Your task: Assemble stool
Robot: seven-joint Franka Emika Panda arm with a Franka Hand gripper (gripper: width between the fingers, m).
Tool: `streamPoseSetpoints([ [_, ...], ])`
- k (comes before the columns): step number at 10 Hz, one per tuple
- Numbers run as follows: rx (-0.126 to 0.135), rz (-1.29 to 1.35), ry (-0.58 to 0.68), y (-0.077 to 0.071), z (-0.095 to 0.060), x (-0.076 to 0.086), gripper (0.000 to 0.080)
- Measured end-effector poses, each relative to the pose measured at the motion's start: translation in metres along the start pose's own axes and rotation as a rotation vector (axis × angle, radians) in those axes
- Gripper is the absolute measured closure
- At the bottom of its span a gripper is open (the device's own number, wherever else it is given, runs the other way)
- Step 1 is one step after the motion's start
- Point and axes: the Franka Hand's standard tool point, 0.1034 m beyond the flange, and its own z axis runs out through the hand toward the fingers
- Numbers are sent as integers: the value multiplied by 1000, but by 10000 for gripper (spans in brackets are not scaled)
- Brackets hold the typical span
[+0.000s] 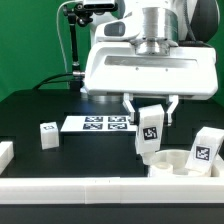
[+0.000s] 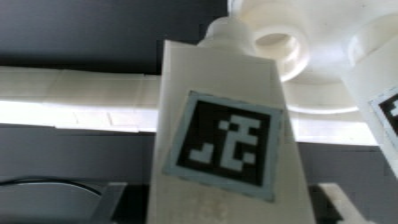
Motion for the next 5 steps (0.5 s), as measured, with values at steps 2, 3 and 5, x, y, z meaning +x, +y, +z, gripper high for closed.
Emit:
streamPoseSetpoints([
  [2,16,-77,6,-25,-3,1,472],
  [3,19,-100,-3,-29,-3,0,472],
  [5,17,-96,-4,-28,-2,-1,472],
])
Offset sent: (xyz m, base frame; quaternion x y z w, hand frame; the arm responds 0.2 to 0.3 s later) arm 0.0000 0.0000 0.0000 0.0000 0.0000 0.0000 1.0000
